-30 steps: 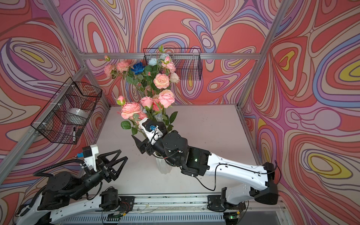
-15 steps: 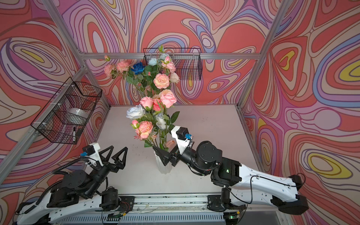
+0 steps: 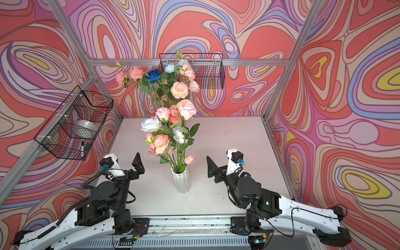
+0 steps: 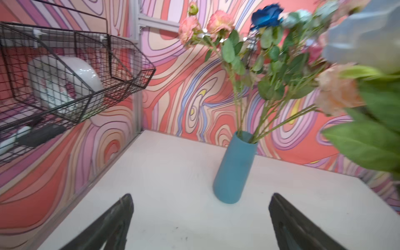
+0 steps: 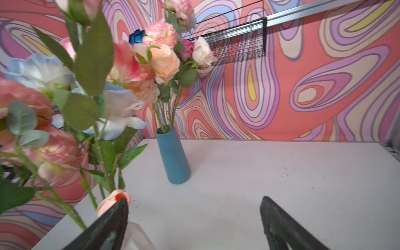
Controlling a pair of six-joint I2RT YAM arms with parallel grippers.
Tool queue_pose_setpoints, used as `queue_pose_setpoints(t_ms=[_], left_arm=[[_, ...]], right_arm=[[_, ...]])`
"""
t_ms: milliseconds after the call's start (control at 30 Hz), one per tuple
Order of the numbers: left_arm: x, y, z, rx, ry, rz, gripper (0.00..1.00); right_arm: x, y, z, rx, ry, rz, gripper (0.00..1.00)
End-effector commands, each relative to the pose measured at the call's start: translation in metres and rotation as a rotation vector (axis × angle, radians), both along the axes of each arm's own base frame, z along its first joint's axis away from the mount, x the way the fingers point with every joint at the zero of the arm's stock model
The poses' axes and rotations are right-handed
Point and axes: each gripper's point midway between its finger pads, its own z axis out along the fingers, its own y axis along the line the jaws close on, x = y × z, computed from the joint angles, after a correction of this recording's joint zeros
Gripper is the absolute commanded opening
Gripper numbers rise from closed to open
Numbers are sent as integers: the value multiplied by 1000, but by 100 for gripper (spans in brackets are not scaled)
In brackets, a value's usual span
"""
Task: Arrange flowers in a vase
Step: Reset both arms
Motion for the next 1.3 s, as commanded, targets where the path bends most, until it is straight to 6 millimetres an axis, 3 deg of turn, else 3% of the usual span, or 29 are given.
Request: queue_pose_setpoints(t_ms=[0, 100, 267, 333, 433, 467, 533, 567, 600, 633, 667, 800, 867, 1000, 1100, 1167, 1267], left_arm=[[26, 10, -37, -68, 195, 24, 99], [53, 25, -56, -133, 251, 63, 95], [85, 47, -61, 13, 158, 200, 100], [98, 53, -69, 97, 152, 229, 100], [119, 67, -97, 157, 226, 252, 100], [121, 70, -120, 168, 273, 243, 100], [128, 66, -139, 192, 291, 205, 100], [132, 64, -146, 213, 289, 195, 100], [135, 64, -153, 241, 295, 191, 100], [139, 65, -159, 273, 310, 196, 100], [142, 67, -167, 300, 333, 204, 100], [155, 69, -185, 318, 335, 192, 100], [162, 70, -196, 314, 345, 171, 100], [171, 70, -215, 285, 387, 115, 100], [177, 73, -223, 204, 412, 41, 100], [173, 62, -229, 188, 394, -48, 100], [170, 61, -234, 187, 388, -59, 100]], right_arm=[[20, -17, -10, -35, 26, -143, 98], [66, -33, -32, -25, 148, -165, 98], [149, -78, -85, 50, 391, -230, 98], [168, -87, -104, 32, 460, -267, 98], [186, -92, -132, 36, 527, -287, 98], [189, -95, -141, 42, 546, -304, 92], [191, -102, -149, 49, 541, -340, 76], [191, -106, -150, 55, 524, -358, 76], [189, -110, -149, 58, 505, -374, 82], [187, -116, -144, 66, 475, -406, 96], [184, -121, -140, 70, 444, -427, 98], [172, -136, -121, 79, 341, -482, 98], [161, -164, -121, 144, 346, -650, 98], [165, -156, -112, 132, 297, -580, 98], [165, -163, -108, 149, 260, -615, 98], [166, -163, -103, 135, 240, -609, 98], [168, -163, -96, 117, 233, -611, 98]])
